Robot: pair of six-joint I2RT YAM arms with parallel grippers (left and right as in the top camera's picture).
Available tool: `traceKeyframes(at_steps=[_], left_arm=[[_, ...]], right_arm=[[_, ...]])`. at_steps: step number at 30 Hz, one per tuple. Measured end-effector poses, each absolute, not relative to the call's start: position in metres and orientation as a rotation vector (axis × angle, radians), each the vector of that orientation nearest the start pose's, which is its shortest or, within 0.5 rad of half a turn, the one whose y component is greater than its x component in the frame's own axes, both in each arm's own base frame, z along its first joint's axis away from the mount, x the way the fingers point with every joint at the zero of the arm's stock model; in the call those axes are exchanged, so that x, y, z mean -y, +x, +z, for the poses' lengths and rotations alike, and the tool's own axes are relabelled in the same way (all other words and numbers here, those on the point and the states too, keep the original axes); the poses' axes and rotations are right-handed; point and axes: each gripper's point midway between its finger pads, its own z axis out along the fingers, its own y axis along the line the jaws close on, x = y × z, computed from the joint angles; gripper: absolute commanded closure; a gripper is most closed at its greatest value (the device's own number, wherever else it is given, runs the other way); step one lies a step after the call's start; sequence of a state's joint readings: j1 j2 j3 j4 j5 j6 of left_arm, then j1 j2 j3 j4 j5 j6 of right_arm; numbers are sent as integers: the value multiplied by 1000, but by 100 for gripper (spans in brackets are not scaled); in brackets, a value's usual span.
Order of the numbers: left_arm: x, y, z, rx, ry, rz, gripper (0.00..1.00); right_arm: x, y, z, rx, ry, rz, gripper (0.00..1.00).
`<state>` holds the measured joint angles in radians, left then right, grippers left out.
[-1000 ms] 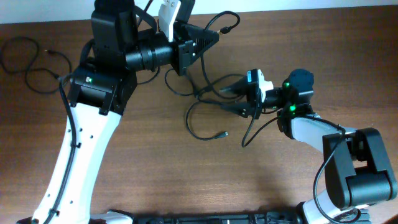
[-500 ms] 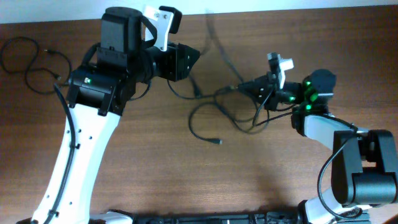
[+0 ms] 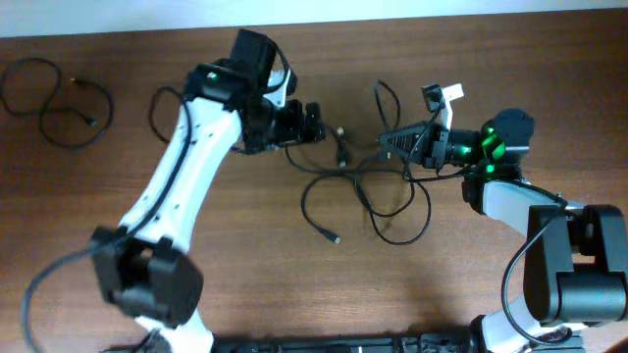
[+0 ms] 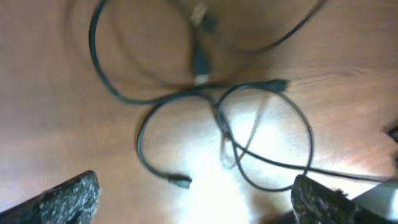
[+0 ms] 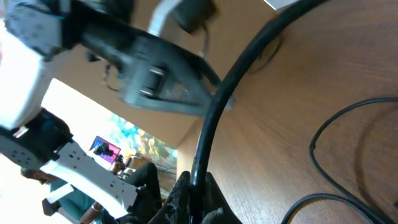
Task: Untangle cables
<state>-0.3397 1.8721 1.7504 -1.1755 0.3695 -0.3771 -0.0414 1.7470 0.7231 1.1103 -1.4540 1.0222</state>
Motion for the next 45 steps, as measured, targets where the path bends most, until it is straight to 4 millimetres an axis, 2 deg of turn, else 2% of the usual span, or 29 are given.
traceKeyframes(at_steps=[3, 7, 9, 12, 14, 17, 21, 23, 24, 28, 29, 30, 32, 34, 35, 36, 37, 39, 41, 42, 43, 44, 45], left_arm=[[200, 366, 139, -3053, -133, -639, 1], [220, 357, 101, -3183, -311, -644, 1], [231, 348, 84, -3242, -456, -625, 1], [244, 337, 67, -3282, -791, -566, 1], [250, 332, 55, -3262, -1105, -489, 1], [249, 328, 38, -3158, -1491, -329, 10], [240, 330, 24, -2957, -1795, -140, 10], [239, 333, 18, -2895, -1848, -103, 16], [238, 336, 13, -2856, -1874, -81, 28], [238, 341, 4, -2797, -1893, -53, 32], [241, 343, 4, -2792, -1885, -58, 38], [244, 343, 3, -2792, -1877, -63, 49], [250, 344, 1, -2782, -1867, -75, 48], [252, 347, 1, -2778, -1849, -81, 37], [253, 347, 0, -2774, -1854, -79, 49], [254, 349, 0, -2770, -1848, -89, 71], [254, 353, 0, -2760, -1832, -103, 73], [254, 359, -1, -2739, -1817, -110, 71], [254, 361, -2, -2731, -1809, -105, 74], [254, 361, -3, -2731, -1807, -102, 79], [255, 362, -3, -2729, -1802, -100, 92], [255, 363, -4, -2729, -1796, -99, 100], [256, 363, -4, -2724, -1798, -98, 100]], right_arm=[[-157, 345, 203, -1839, -446, 1764, 96], [-157, 345, 203, -1840, -444, 1765, 96], [-157, 345, 203, -1840, -444, 1765, 96], [-157, 345, 203, -1840, -444, 1766, 96], [-157, 345, 203, -1841, -445, 1767, 96], [-157, 344, 203, -1842, -452, 1770, 96], [-157, 343, 203, -1843, -459, 1775, 96], [-157, 343, 203, -1843, -460, 1775, 96], [-157, 343, 203, -1843, -460, 1775, 96], [-157, 342, 203, -1844, -464, 1778, 96], [-157, 342, 203, -1844, -467, 1779, 96], [-157, 342, 203, -1844, -466, 1779, 96], [-157, 342, 203, -1845, -466, 1780, 96], [-157, 342, 203, -1845, -466, 1780, 96], [-157, 341, 203, -1845, -468, 1781, 96], [-157, 341, 203, -1845, -470, 1781, 96], [-157, 341, 203, -1845, -470, 1781, 96], [-157, 341, 203, -1845, -470, 1781, 96], [-157, 341, 203, -1845, -470, 1782, 96], [-157, 341, 203, -1845, -470, 1782, 96], [-157, 341, 203, -1845, -470, 1781, 96], [-157, 341, 203, -1845, -470, 1782, 96], [-157, 341, 203, -1845, -470, 1782, 96]])
